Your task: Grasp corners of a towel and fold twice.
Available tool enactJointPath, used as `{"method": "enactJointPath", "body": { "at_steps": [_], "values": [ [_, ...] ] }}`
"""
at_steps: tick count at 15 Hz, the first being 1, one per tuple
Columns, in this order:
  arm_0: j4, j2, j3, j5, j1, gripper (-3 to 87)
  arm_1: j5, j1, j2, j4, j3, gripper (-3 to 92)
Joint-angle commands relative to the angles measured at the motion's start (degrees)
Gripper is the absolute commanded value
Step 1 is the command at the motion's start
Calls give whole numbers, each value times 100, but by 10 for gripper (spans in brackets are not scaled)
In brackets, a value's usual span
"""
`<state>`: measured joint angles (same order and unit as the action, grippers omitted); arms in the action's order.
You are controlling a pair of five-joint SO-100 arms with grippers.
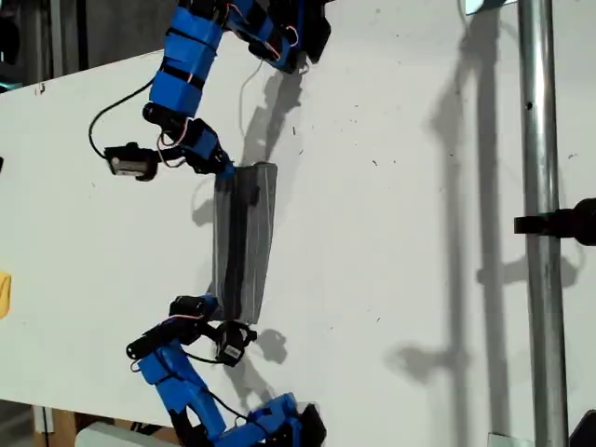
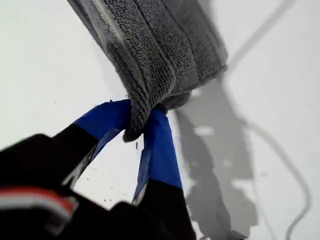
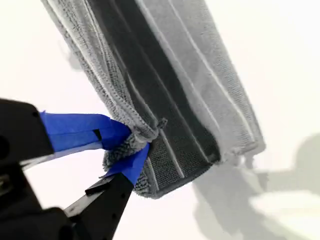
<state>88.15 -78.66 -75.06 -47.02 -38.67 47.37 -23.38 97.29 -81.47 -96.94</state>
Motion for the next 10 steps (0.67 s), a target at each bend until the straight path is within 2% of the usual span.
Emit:
{"method": "enactJointPath", "body": {
  "at_steps": [1,4,8,9,10],
  "values": [
    [-501,-229,-756,-158,185,-28,606,492,18,606,-659,-2],
    [-703,431,-782,-229,396,-28,870,633,-703,1354,-1151,-2],
    [-747,1099,-545,-457,589,-2,914,527,-1310,1635,-1125,-2],
    [-642,1169,-545,-510,527,186,967,475,-1336,1573,-1116,-1],
    [-264,1160,-404,-527,492,263,1063,475,-1213,1257,-1046,155]
  ]
}}
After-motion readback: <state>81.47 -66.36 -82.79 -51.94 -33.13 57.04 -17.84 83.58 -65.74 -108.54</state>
